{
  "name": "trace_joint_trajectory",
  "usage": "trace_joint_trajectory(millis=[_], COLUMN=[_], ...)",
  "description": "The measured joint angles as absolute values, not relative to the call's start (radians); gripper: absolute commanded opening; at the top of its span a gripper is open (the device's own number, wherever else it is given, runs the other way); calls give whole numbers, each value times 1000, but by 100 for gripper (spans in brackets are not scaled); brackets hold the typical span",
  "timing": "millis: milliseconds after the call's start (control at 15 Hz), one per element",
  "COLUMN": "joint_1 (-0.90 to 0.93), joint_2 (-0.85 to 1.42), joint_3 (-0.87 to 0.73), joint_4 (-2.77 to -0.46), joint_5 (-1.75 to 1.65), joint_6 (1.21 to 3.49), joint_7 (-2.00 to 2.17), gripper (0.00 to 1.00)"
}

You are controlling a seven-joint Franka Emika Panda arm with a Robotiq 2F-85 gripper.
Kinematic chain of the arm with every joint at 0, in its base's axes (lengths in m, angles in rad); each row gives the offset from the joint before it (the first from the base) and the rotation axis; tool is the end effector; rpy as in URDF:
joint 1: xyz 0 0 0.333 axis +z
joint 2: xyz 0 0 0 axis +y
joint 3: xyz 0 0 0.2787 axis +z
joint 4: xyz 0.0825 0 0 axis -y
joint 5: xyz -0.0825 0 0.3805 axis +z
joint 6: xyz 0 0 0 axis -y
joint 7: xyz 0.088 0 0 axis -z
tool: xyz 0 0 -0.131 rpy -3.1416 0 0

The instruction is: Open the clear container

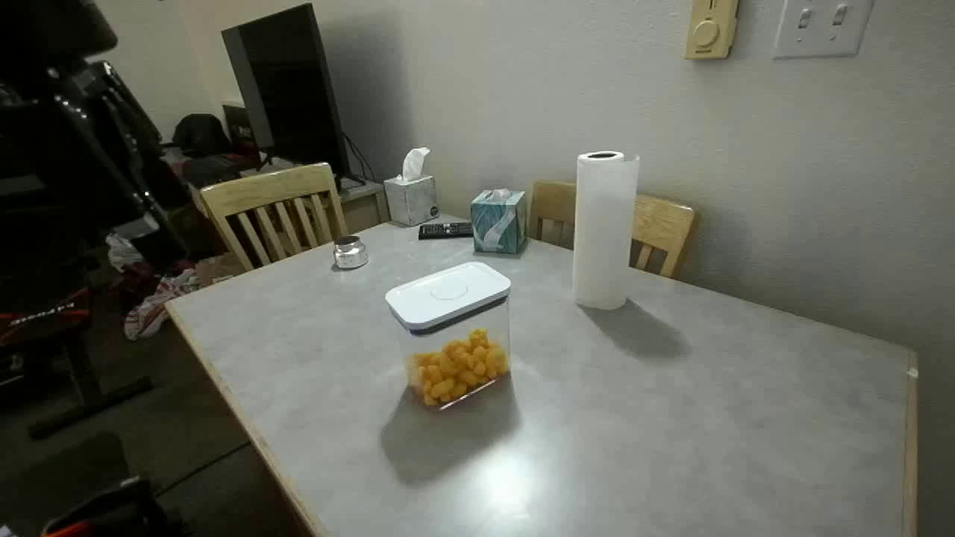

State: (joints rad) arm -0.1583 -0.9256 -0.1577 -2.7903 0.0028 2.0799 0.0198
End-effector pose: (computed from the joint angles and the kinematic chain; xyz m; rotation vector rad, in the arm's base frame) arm 0.3162 -0.0936 0.4234 -2.9891 0.4331 -0.3375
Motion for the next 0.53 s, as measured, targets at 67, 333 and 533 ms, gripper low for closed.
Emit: trace_joint_trajectory(millis=[67, 333, 533], joint_1=[-158, -156, -156], joint_2=[-925, -925, -925], joint_3=[-158, -158, -158], joint_4=[-2795, -2804, -2804], joint_5=[3, 3, 3], joint_6=[2078, 2078, 2078], joint_7=[20, 20, 20], gripper=[100, 100, 100])
